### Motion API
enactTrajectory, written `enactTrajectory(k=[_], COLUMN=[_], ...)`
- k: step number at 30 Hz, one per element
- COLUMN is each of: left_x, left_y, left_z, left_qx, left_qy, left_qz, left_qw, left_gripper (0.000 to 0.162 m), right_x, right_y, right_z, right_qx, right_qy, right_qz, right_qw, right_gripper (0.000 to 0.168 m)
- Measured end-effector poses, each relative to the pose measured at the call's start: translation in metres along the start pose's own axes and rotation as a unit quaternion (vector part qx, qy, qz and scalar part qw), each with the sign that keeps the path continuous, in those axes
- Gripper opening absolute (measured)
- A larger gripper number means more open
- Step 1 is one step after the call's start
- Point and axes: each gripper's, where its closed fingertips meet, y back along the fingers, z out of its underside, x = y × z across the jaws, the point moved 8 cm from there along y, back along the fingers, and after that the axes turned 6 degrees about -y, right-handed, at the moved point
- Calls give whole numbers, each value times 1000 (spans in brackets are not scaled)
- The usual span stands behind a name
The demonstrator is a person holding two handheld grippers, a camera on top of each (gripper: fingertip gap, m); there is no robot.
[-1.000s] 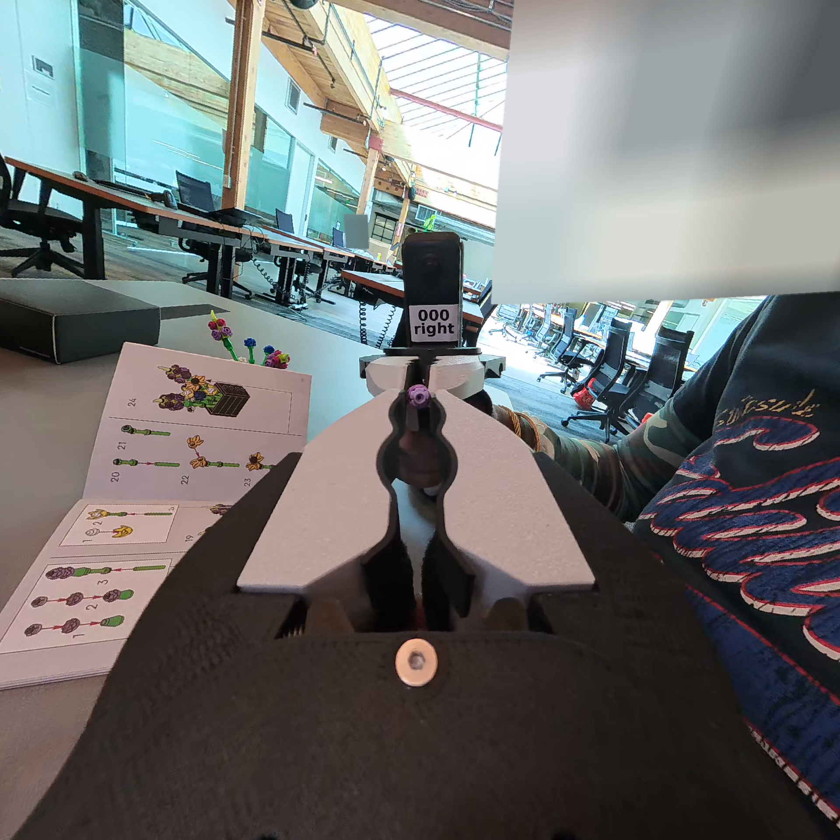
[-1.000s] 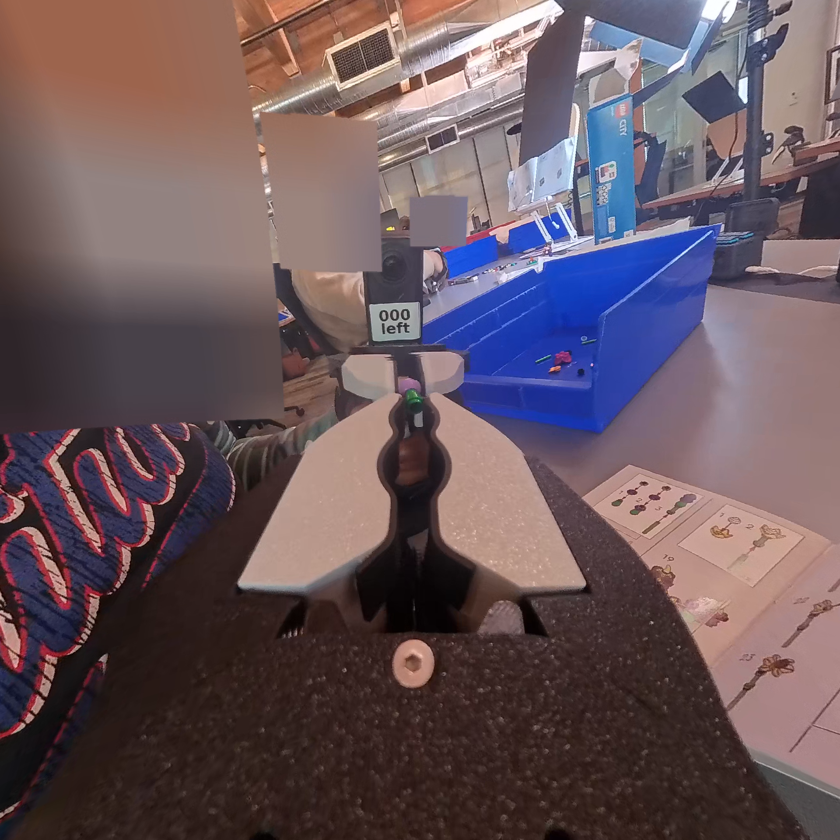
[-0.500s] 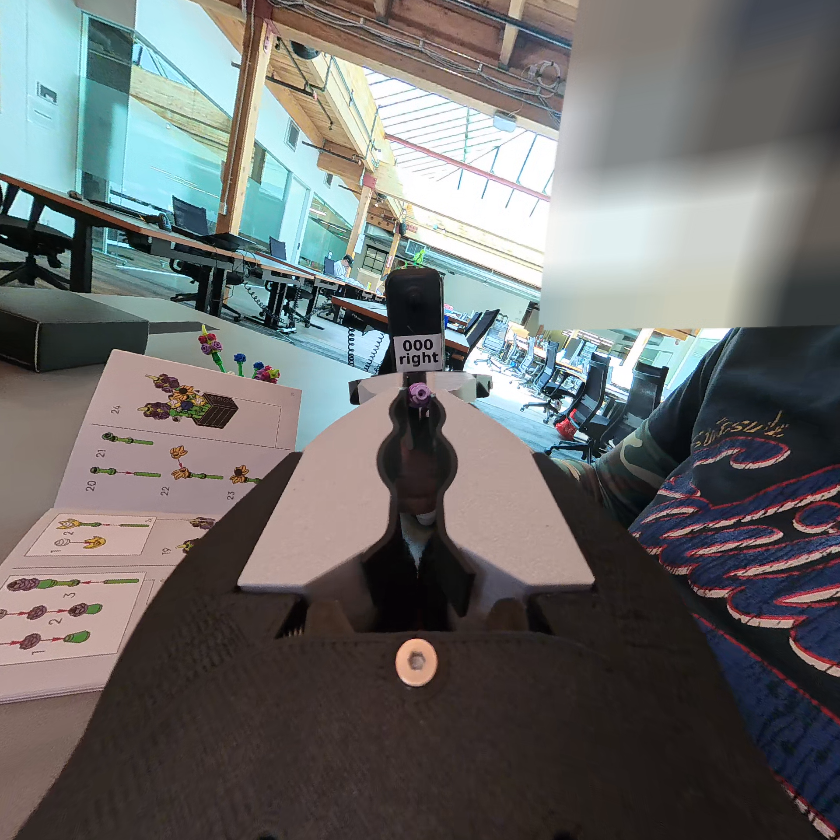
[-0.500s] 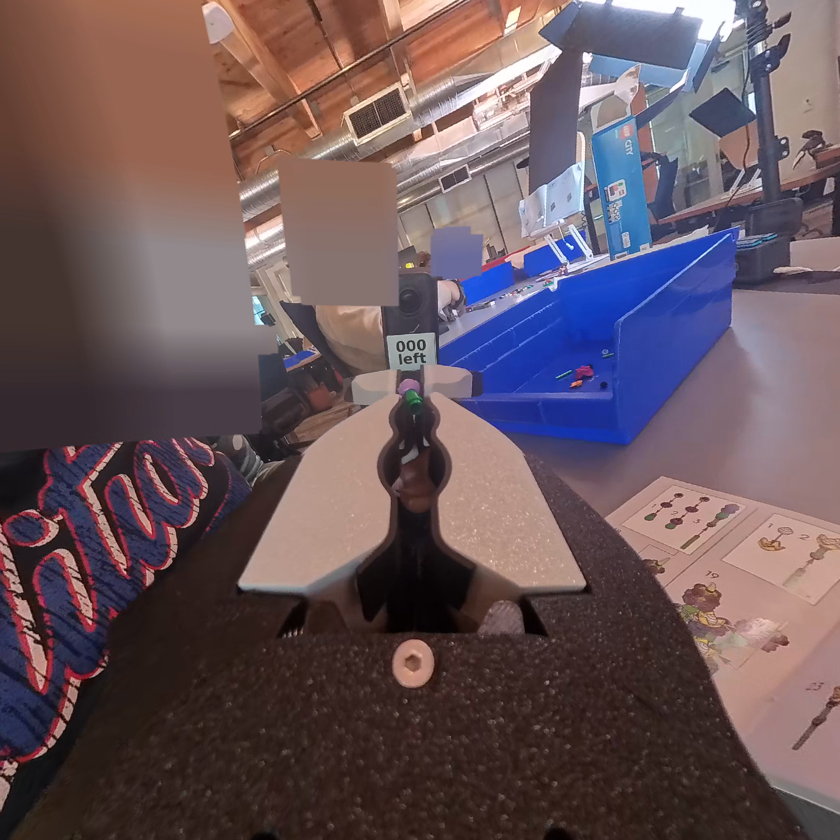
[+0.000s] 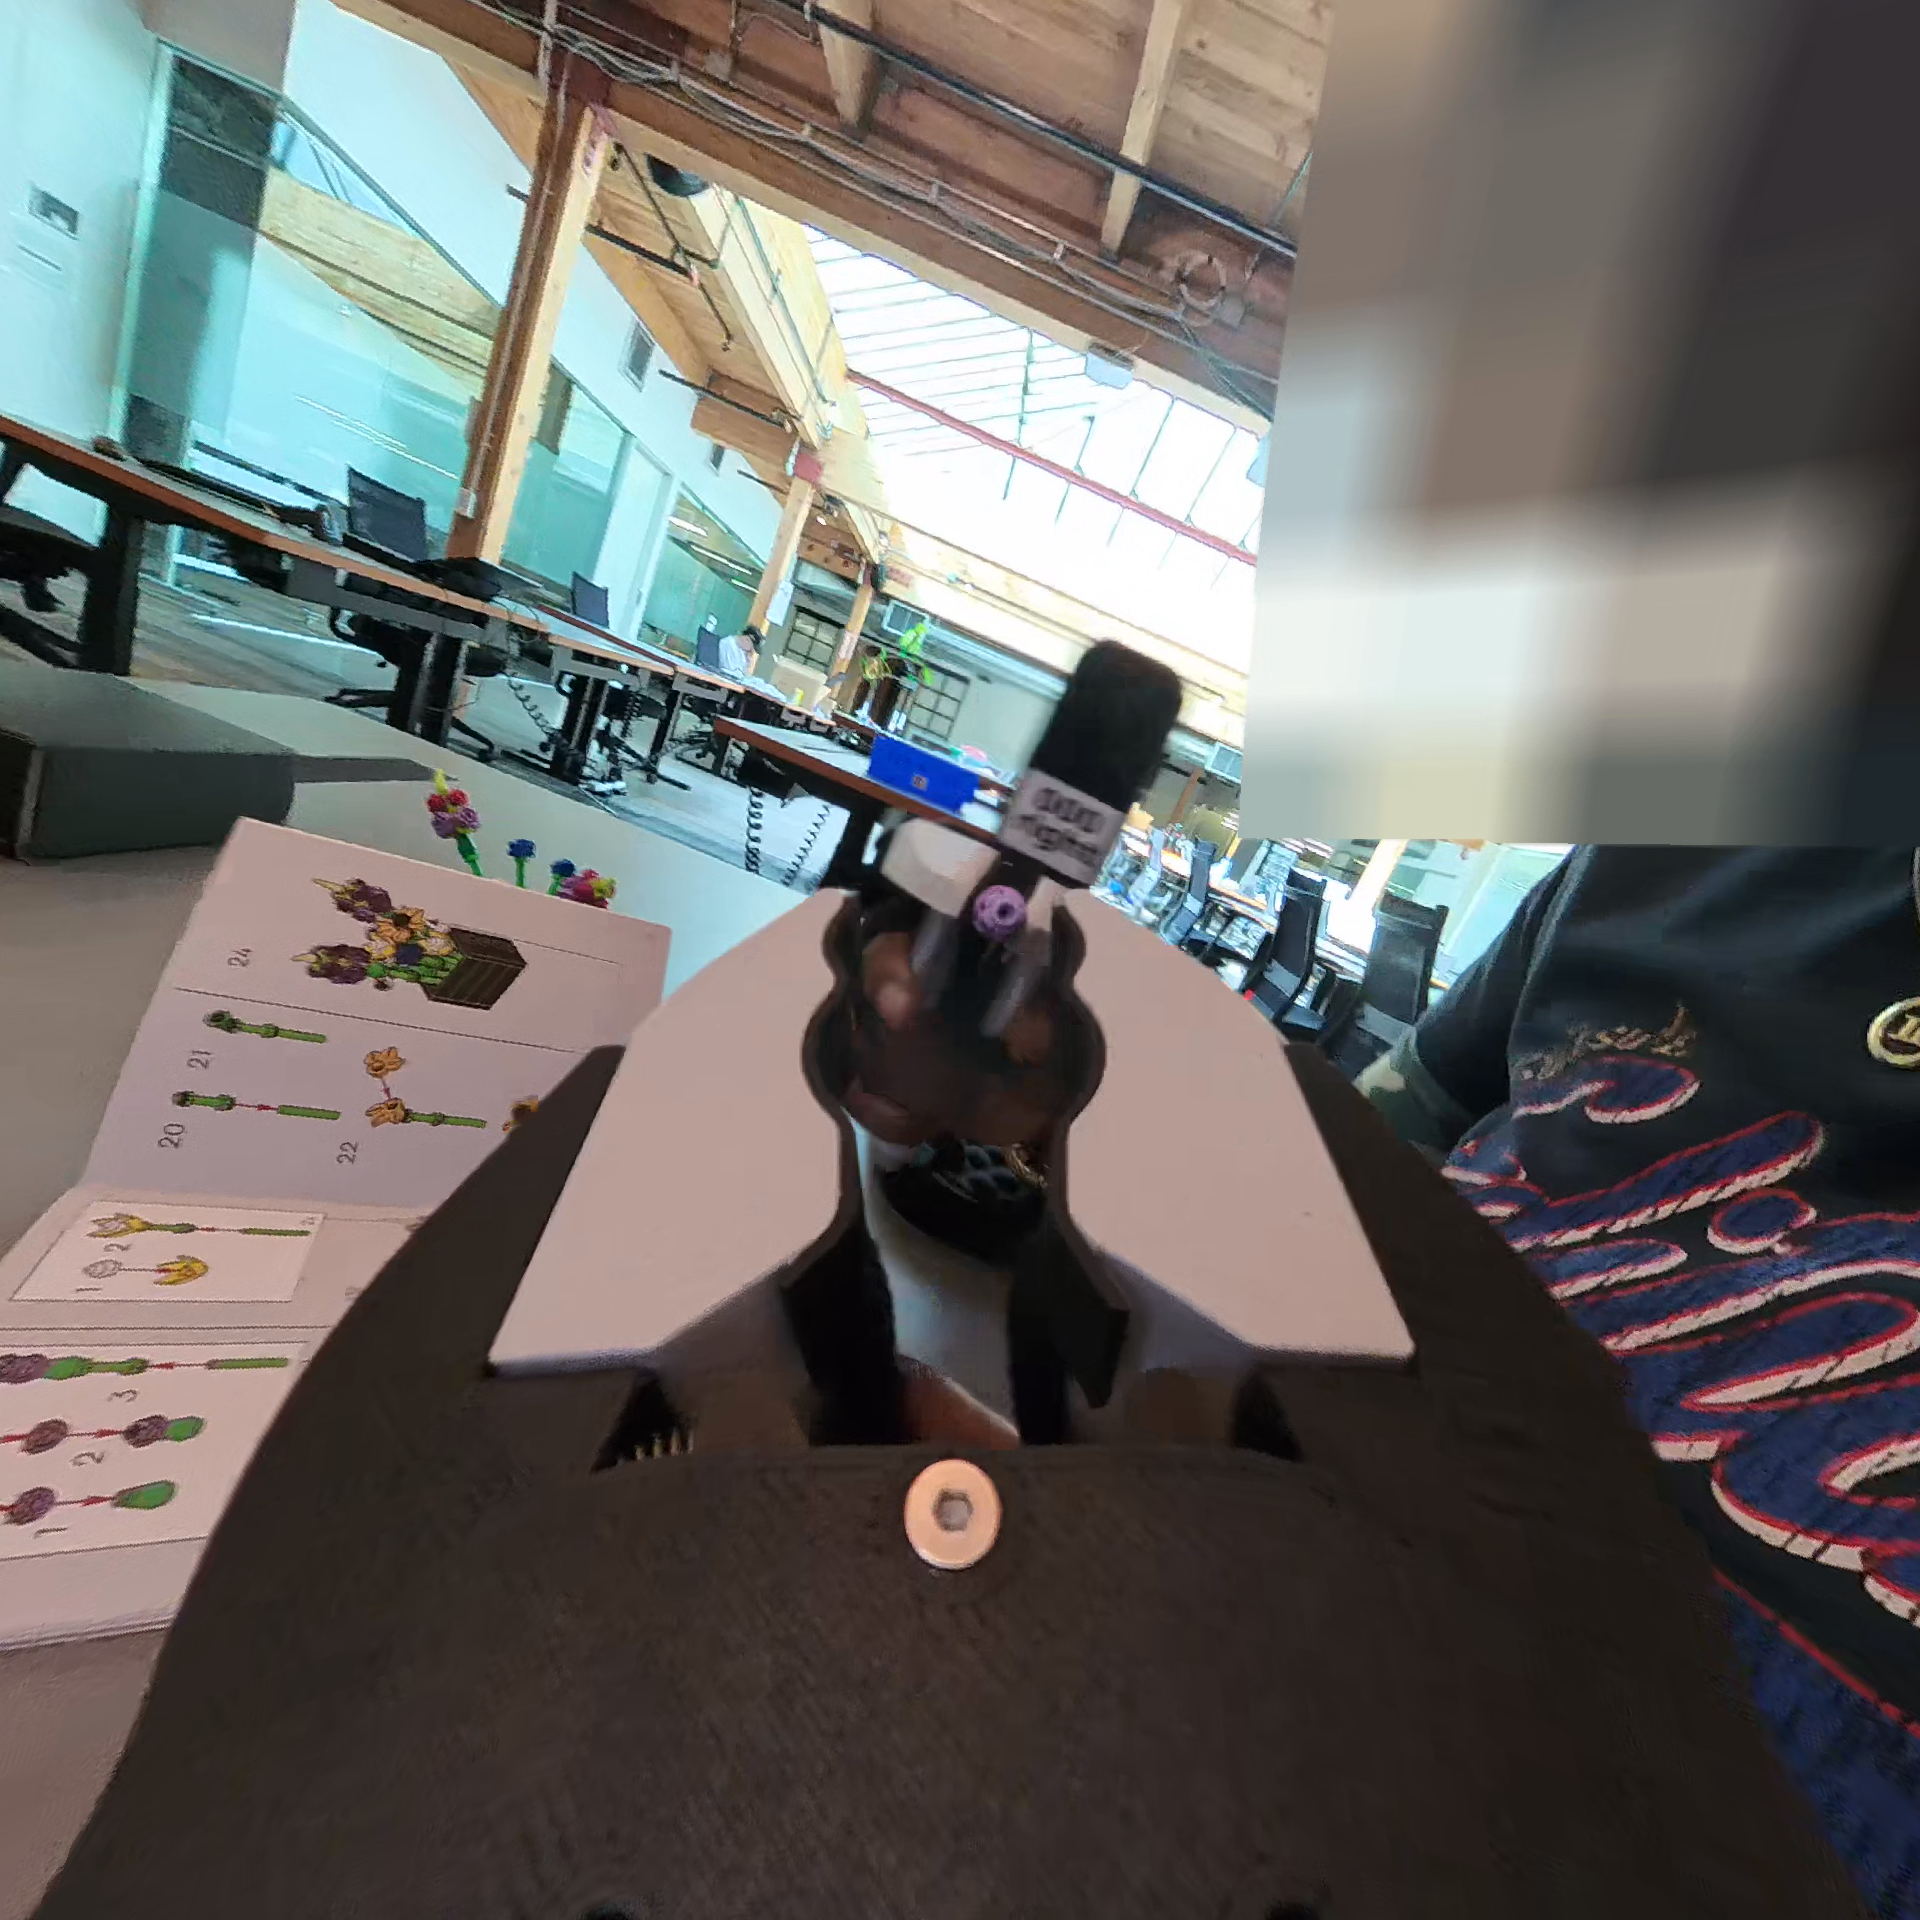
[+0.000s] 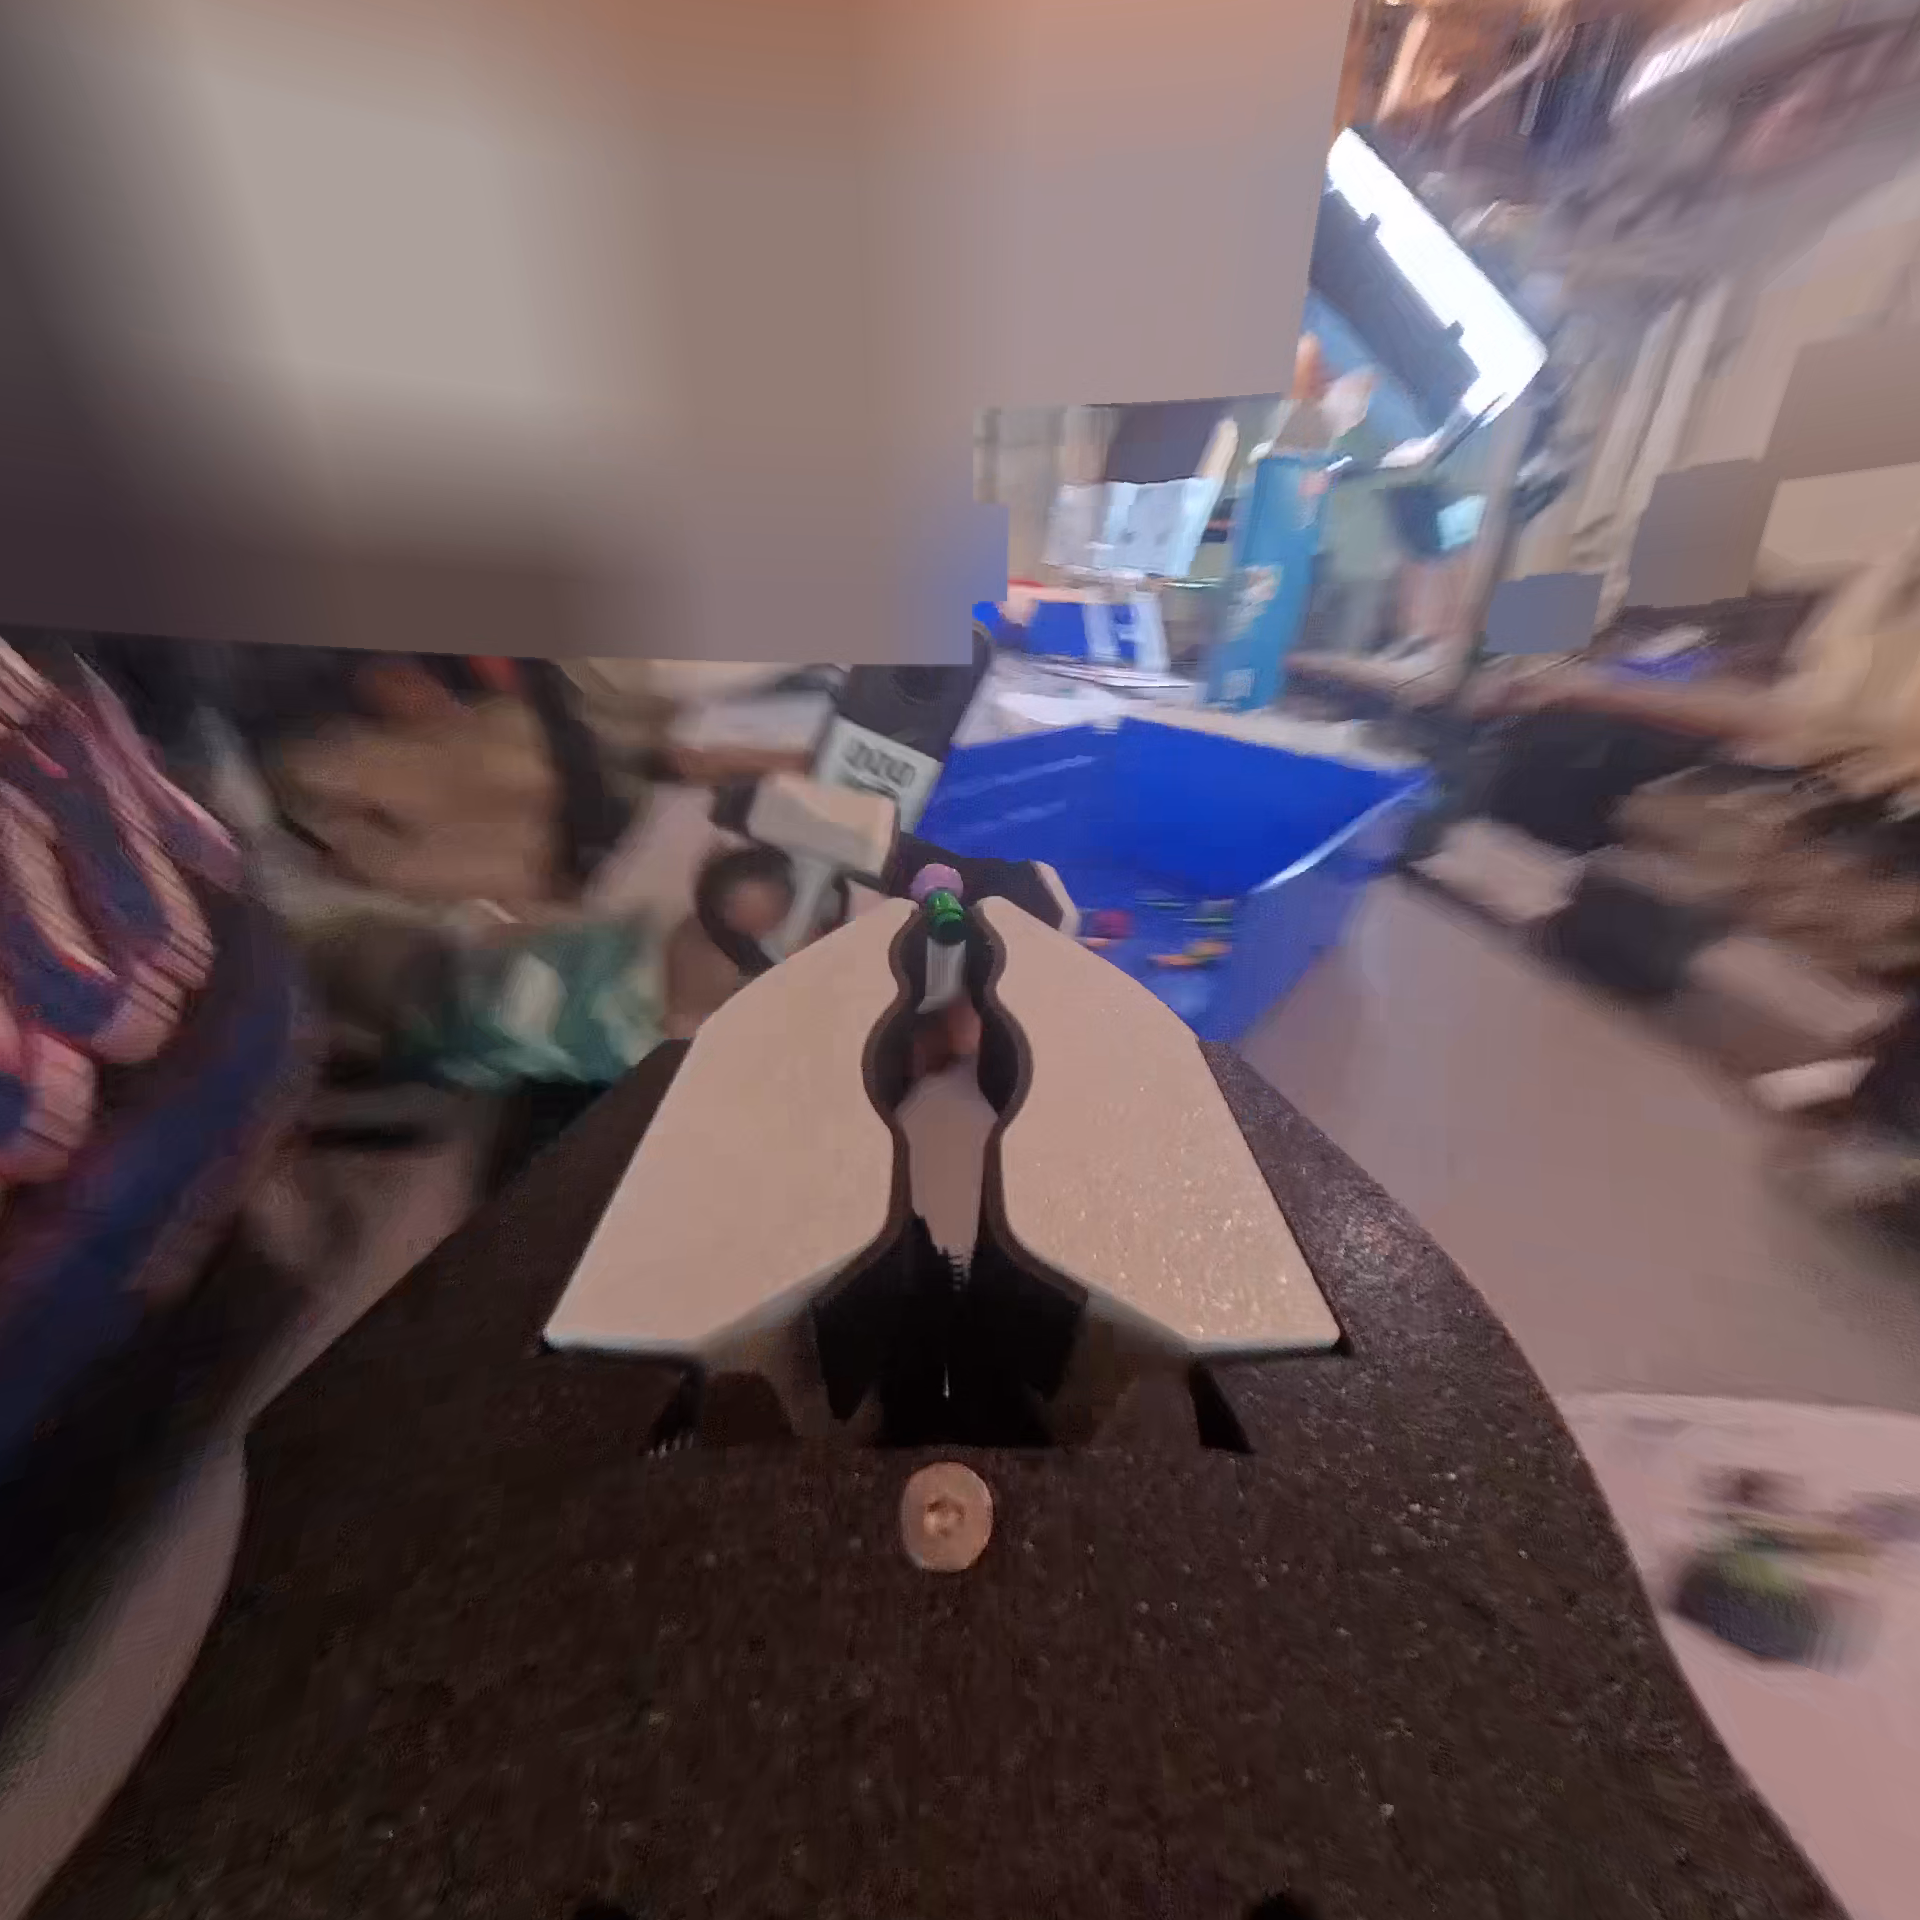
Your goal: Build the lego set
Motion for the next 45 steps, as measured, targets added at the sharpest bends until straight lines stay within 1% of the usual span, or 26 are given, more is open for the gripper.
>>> enactTrajectory(k=[1,2,3,4,6,8,10,14,16,19,20,23,35,39,41,42,43,44,45], left_x=[-1,-2,-2,-3,-2,1,2,4,4,5,4,3,1,1,1,2,2,3,3], left_y=[2,4,5,5,3,-1,-3,-1,-1,-1,0,0,1,1,1,0,0,0,2], left_z=[-3,-4,-4,-2,3,6,6,6,6,5,4,4,7,7,7,5,4,1,-1], left_qx=[6,10,10,3,-12,-26,-35,-24,-21,-13,-12,-9,-15,-16,-12,-7,1,11,21], left_qy=[-4,-5,0,12,38,51,52,58,60,69,74,76,98,102,97,90,76,56,30], left_qz=[-7,-11,-15,-16,2,27,39,55,58,70,70,66,66,67,67,65,60,51,38], left_qw=[1000,1000,1000,1000,999,998,997,997,996,995,995,995,993,992,993,994,995,997,999], left_gripper=[35,35,34,33,27,24,18,8,8,16,15,8,7,7,8,13,26,34,36], right_x=[-4,-9,-15,-20,-28,-29,-29,-31,-32,-31,-31,-32,-30,-29,-28,-26,-23,-18,-10], right_y=[2,3,4,3,-1,0,2,3,2,1,1,0,0,0,0,0,1,2,3], right_z=[-2,-2,0,3,6,4,2,2,2,4,4,5,7,7,5,4,1,-1,0], right_qx=[-21,-42,-61,-73,-77,-69,-56,-48,-47,-55,-55,-53,-58,-56,-47,-36,-19,-10,-6], right_qy=[101,201,287,349,407,424,423,431,435,437,438,435,423,411,388,361,321,261,178], right_qz=[38,73,94,107,111,124,127,129,130,131,130,126,122,119,114,110,109,100,82], right_qw=[994,976,951,928,903,894,895,892,890,888,888,890,896,902,913,925,941,960,981], right_gripper=[7,7,7,7,7,7,7,7,7,7,7,7,7,7,7,7,7,8,7])
